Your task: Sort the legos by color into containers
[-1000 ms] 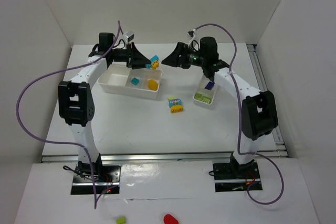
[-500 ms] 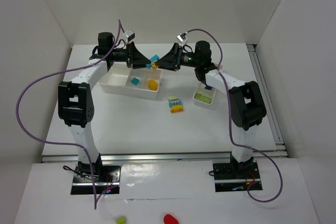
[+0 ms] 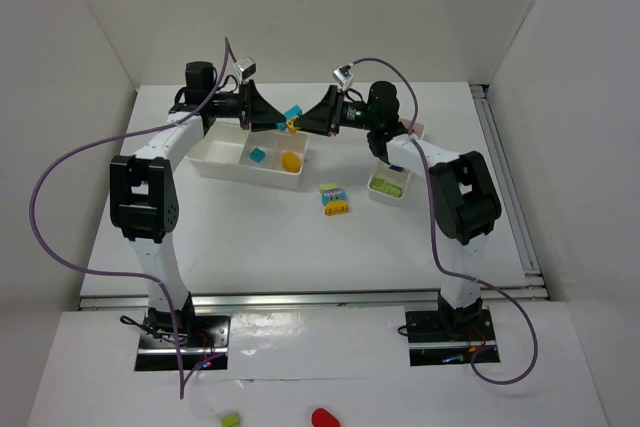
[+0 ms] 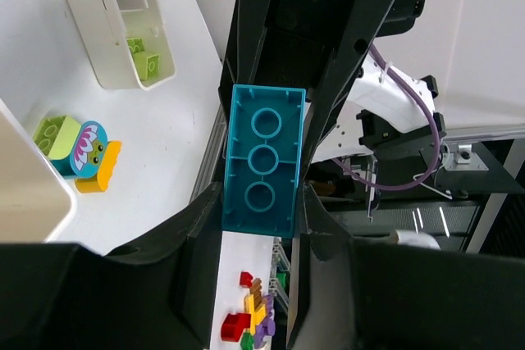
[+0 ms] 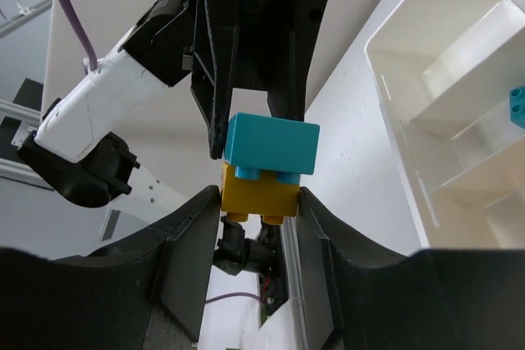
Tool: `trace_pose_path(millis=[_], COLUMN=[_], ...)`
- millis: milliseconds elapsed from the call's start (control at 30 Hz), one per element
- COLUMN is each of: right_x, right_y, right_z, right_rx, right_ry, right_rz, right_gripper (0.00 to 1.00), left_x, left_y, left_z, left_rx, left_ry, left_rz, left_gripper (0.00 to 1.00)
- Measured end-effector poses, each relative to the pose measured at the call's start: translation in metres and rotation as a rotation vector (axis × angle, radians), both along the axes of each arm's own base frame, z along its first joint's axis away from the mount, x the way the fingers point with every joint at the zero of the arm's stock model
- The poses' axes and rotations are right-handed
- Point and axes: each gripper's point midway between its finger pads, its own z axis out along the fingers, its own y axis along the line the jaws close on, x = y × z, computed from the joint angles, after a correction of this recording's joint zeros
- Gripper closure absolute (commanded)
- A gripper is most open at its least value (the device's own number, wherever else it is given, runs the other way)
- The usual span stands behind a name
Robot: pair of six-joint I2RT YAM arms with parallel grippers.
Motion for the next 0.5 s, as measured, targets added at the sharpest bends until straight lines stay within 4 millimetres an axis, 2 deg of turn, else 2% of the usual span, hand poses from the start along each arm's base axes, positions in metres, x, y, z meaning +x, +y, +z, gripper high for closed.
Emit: trace_pose_path(millis=[33,67,167,333,500], right_x=[0.0,0.0,0.0,0.002,0.009], right_y=[0.0,0.0,0.0,0.0,0.0], right_z=[0.0,0.0,-0.002,-0.008,-0.02], right_rx=[0.0,-0.001,-0.004,-0.034,-0.153], right_ry=[0.0,0.0,0.01,0.005,-0.019], right_rz=[0.0,0.0,-0.001,-0.018,-0.073], right_gripper=[0.53,0.6,0.71,0.75,0.79], left_x=[0.0,0.0,0.0,0.002,0.008], left_y=[0.0,0.0,0.0,0.002,0.011], left_z=[0.0,0.0,-0.001,-0.003,-0.007], left_rx=[0.0,0.0,0.003,0.022,0.039], left_ry=[-0.001,0.0,-0.012,-0.024,-0.018], left_rz=[0.0,0.0,-0.002,0.015,0.054], left_gripper=[1.0,1.0,1.0,1.0,1.0])
